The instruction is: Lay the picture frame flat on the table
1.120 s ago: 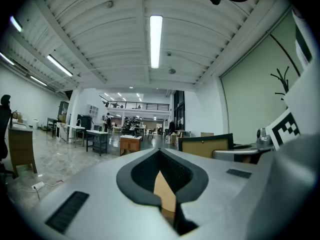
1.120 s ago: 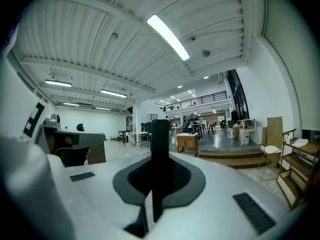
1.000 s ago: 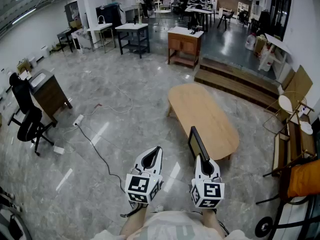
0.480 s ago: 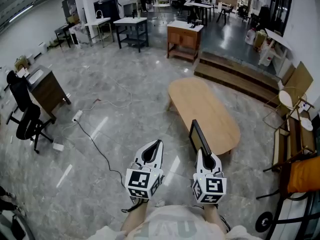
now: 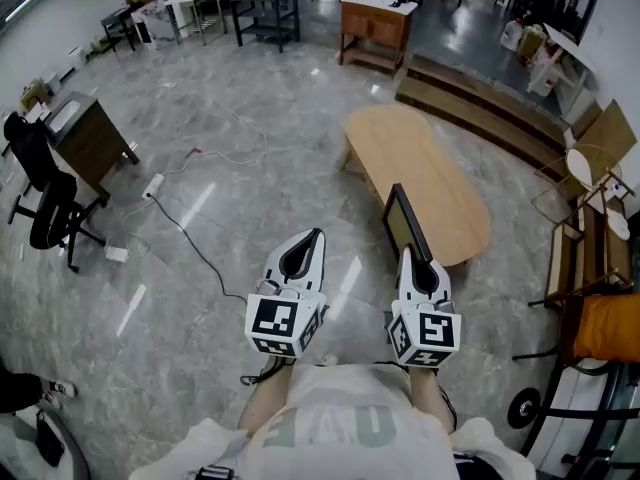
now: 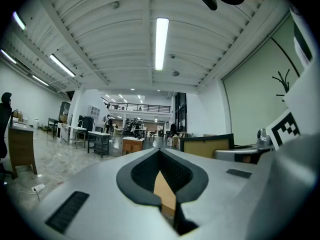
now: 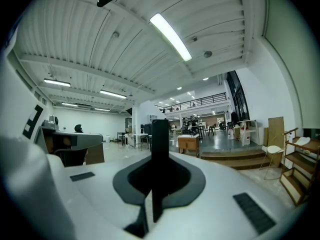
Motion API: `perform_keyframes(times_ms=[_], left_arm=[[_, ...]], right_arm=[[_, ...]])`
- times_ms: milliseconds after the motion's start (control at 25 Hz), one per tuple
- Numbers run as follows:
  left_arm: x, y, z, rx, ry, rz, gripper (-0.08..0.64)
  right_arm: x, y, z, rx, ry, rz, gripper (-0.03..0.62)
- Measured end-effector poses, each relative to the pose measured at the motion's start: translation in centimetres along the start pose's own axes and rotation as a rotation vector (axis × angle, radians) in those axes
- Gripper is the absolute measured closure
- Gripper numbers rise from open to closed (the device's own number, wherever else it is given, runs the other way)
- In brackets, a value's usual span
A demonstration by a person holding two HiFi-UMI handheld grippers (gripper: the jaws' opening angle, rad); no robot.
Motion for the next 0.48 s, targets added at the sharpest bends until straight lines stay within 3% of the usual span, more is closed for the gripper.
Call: perform_keyframes(times_ms=[280, 400, 480], left_arm=[[-3.0, 0.2, -0.2, 0.092, 0.005, -0.02, 0.551], [-3.4, 0.1, -1.3, 0.221, 0.0, -0.043, 0.551], [-3.5, 0.0, -1.7, 0.263, -0.02, -0.046, 0.551]], right_arm=[[-2.4, -1.4, -0.3, 0.037, 0.044, 0.035, 0.575], [-2.4, -1.2, -1.3, 0.134, 0.089, 0.062, 0.575], [-2.4, -1.0, -2.1, 0.201, 0.129, 0.076, 0.575]])
Point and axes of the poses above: the fingertips, and each gripper's own axes: y backward along the fingers, x to its right, z out of its underside, the point moved 5 cm from there along y, backward along the fingers, and after that the axes turned 1 degree about -z, right-handed, at the moved point
